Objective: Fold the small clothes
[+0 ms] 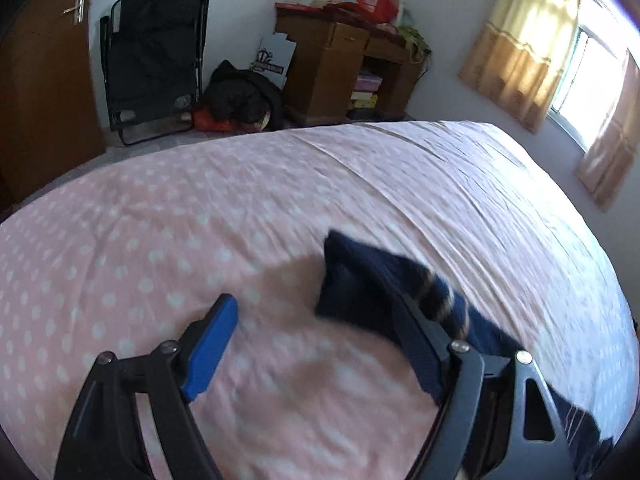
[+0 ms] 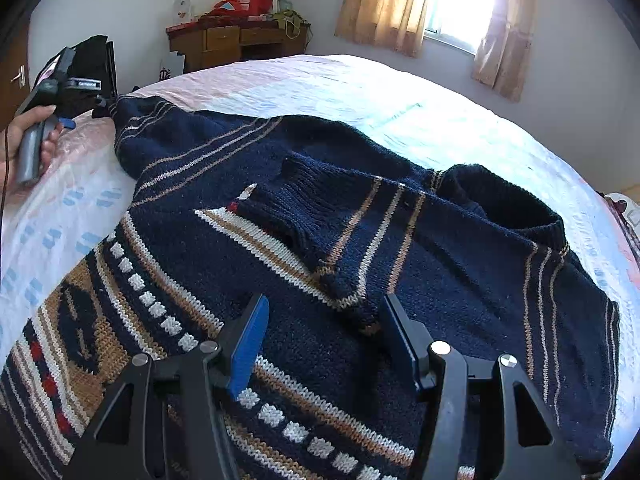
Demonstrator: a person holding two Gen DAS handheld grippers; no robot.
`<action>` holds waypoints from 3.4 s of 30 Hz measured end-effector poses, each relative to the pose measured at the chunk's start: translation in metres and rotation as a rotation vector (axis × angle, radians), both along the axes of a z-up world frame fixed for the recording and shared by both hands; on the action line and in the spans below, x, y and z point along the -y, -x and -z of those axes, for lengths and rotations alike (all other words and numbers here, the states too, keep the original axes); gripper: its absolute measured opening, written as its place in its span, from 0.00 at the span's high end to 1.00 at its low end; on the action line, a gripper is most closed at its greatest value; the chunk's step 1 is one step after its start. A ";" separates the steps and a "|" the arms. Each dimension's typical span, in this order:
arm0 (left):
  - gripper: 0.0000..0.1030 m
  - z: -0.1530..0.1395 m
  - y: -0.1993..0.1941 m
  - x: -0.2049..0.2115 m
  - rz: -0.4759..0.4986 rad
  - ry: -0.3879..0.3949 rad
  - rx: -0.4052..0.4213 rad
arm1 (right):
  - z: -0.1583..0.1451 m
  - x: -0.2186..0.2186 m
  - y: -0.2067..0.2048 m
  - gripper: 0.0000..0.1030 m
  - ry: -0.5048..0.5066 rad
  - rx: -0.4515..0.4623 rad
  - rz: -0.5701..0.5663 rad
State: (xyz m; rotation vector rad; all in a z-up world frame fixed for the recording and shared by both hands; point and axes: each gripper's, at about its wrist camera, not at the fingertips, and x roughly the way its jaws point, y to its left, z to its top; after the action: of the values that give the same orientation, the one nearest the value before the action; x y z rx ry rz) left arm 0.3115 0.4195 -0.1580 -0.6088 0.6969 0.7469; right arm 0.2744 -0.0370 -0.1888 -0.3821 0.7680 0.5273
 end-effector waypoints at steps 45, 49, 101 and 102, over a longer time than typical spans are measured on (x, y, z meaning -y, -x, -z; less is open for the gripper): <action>0.91 -0.138 -0.001 0.127 0.376 0.021 0.382 | -0.057 0.074 0.004 0.42 -0.303 0.022 0.137; 0.91 -0.160 -0.002 0.195 0.506 0.067 0.450 | -0.073 0.105 0.016 0.42 -0.336 0.045 0.162; 0.04 0.000 0.034 0.247 0.591 -0.038 0.139 | -0.019 0.107 -0.080 0.90 -0.252 -0.287 0.317; 0.04 0.000 0.033 0.249 0.607 -0.031 0.139 | -0.024 0.108 -0.077 0.90 -0.247 -0.259 0.314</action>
State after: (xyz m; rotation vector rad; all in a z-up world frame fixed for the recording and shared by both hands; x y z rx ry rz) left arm 0.2785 0.1708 -0.1580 -0.3830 0.6908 0.1503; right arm 0.3511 -0.1453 -0.1645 0.0391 0.9797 0.3725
